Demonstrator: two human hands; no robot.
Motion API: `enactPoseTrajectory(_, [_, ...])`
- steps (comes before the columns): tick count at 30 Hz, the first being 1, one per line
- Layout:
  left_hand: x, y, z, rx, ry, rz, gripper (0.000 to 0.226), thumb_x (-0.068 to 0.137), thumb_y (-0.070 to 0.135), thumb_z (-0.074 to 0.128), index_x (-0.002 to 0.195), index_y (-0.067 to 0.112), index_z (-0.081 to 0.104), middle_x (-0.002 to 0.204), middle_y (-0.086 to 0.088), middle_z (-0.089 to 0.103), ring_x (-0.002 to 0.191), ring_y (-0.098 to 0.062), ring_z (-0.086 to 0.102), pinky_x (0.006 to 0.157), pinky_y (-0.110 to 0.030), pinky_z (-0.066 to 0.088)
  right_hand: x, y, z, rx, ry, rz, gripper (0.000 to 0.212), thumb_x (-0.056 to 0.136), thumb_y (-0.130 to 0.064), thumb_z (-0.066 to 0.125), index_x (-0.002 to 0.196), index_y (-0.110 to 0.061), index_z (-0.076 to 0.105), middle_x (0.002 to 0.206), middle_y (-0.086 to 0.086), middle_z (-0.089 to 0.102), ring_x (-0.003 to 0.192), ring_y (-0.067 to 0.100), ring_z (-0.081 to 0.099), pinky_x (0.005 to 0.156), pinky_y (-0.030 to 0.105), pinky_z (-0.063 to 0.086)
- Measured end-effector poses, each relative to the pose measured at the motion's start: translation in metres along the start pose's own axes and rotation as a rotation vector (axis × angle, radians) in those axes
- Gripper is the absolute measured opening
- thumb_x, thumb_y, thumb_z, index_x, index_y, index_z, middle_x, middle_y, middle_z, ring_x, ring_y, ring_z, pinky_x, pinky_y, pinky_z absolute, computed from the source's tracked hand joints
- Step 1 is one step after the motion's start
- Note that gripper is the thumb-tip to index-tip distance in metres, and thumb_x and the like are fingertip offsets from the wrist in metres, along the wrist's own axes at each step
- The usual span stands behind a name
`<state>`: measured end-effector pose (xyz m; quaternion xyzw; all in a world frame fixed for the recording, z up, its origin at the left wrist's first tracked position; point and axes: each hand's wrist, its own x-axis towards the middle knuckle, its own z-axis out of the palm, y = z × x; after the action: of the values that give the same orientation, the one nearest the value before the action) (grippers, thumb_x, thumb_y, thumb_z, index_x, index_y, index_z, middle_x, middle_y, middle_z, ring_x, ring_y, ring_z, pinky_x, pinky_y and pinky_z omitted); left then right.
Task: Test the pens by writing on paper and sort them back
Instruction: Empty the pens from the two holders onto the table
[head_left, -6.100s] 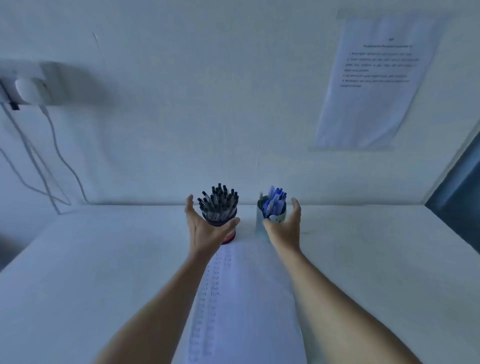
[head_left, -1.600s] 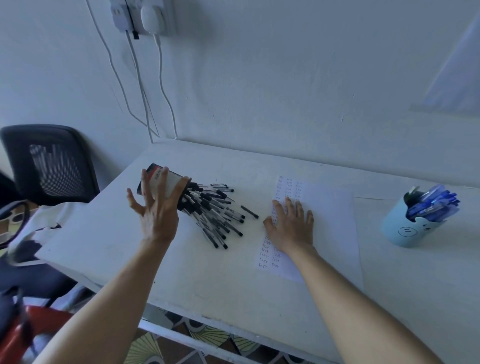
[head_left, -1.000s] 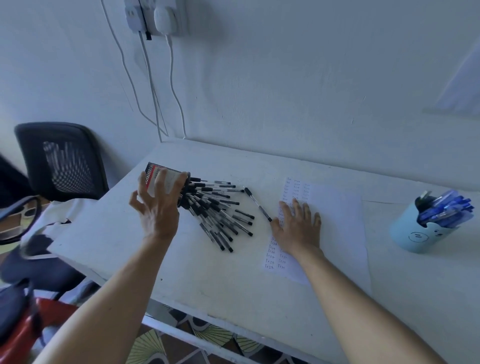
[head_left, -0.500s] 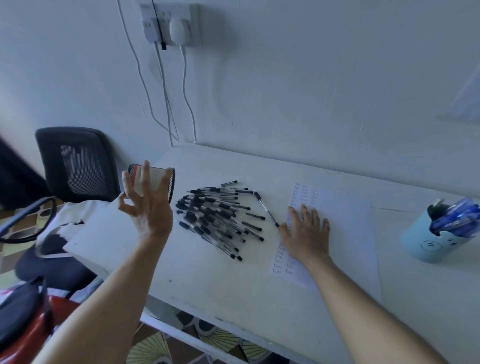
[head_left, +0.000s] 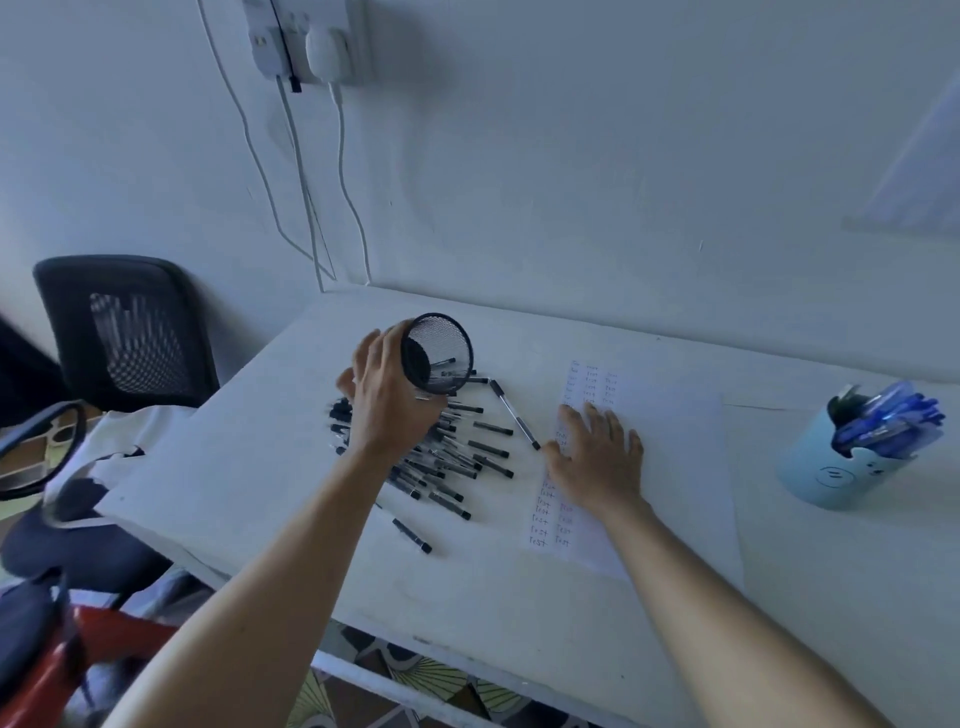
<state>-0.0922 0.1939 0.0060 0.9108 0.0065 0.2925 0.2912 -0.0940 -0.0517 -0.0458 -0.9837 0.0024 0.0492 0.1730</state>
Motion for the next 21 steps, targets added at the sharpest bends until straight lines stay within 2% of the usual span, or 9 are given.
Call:
enactPoseTrajectory(3, [0.001,0.024,0.019,-0.132,-0.076,-0.037,0.091,0.062,0.035,0.080,0.141,0.017,0.040,0.134,-0.004,0.054,0.128,-0.027,0.040,0.102,-0.049,0.037,-0.003,0.007,-0.004,0.051,0.042,-0.011,0.061,0.095,-0.049,0.029,0.153,-0.032,0.027,0.165,-0.001,0.016,0.152,0.021,0.007,0.121,0.047,0.001])
enactPoseTrajectory(6, [0.005,0.047,0.041,-0.290,-0.164,-0.107,0.090,0.067,0.034,0.088,0.140,0.015,0.039,0.129,-0.001,0.055,0.121,-0.024,0.049,0.099,-0.036,0.041,-0.004,0.020,-0.012,0.074,0.110,-0.018,0.072,0.084,-0.050,0.021,0.151,-0.028,0.034,0.163,0.000,0.023,0.151,0.021,0.012,0.122,0.044,0.002])
enactPoseTrajectory(9, [0.012,0.068,0.066,-0.404,-0.209,-0.179,0.087,0.069,0.035,0.088,0.136,0.017,0.036,0.126,0.003,0.054,0.117,-0.019,0.053,0.093,-0.031,0.043,0.001,0.043,-0.018,0.043,0.155,0.014,0.062,0.093,-0.047,0.026,0.151,-0.027,0.035,0.163,0.000,0.024,0.152,0.021,0.012,0.122,0.046,0.000])
enactPoseTrajectory(11, [0.018,0.084,0.084,-0.444,-0.228,-0.218,0.084,0.071,0.035,0.087,0.135,0.017,0.036,0.127,0.003,0.052,0.114,-0.015,0.052,0.089,-0.027,0.040,0.003,0.060,-0.021,-0.022,0.126,0.058,0.056,0.100,-0.044,0.030,0.154,-0.027,0.028,0.165,0.000,0.018,0.152,0.022,0.007,0.122,0.049,-0.002])
enactPoseTrajectory(13, [0.025,0.098,0.102,-0.446,-0.234,-0.215,0.083,0.071,0.034,0.087,0.136,0.015,0.039,0.128,0.003,0.048,0.111,-0.010,0.047,0.088,-0.021,0.035,0.004,0.073,-0.023,-0.086,0.058,0.089,0.063,0.097,-0.050,0.019,0.156,-0.028,0.021,0.166,0.000,0.011,0.153,0.023,0.003,0.122,0.051,0.000])
enactPoseTrajectory(15, [0.033,0.109,0.121,-0.437,-0.238,-0.195,0.082,0.071,0.031,0.088,0.137,0.011,0.042,0.129,-0.001,0.047,0.113,-0.011,0.046,0.089,-0.016,0.032,0.004,0.080,-0.023,-0.105,0.027,0.086,0.076,0.085,-0.054,0.006,0.156,-0.029,0.019,0.166,-0.001,0.009,0.153,0.022,0.002,0.122,0.051,0.001])
enactPoseTrajectory(18, [0.045,0.120,0.146,-0.427,-0.249,-0.195,0.082,0.072,0.028,0.087,0.138,0.008,0.042,0.131,-0.005,0.050,0.122,-0.020,0.047,0.093,-0.019,0.032,0.006,0.082,-0.025,-0.080,0.030,0.078,0.076,0.082,-0.051,0.012,0.155,-0.030,0.021,0.166,-0.002,0.010,0.153,0.021,0.003,0.122,0.050,0.000])
enactPoseTrajectory(21, [0.055,0.128,0.162,-0.409,-0.258,-0.202,0.084,0.074,0.028,0.085,0.141,0.006,0.038,0.132,-0.008,0.051,0.122,-0.024,0.049,0.093,-0.023,0.035,0.004,0.082,-0.027,-0.079,0.045,0.073,0.076,0.081,-0.051,0.015,0.155,-0.032,0.024,0.166,-0.003,0.012,0.152,0.019,0.005,0.121,0.049,0.002])
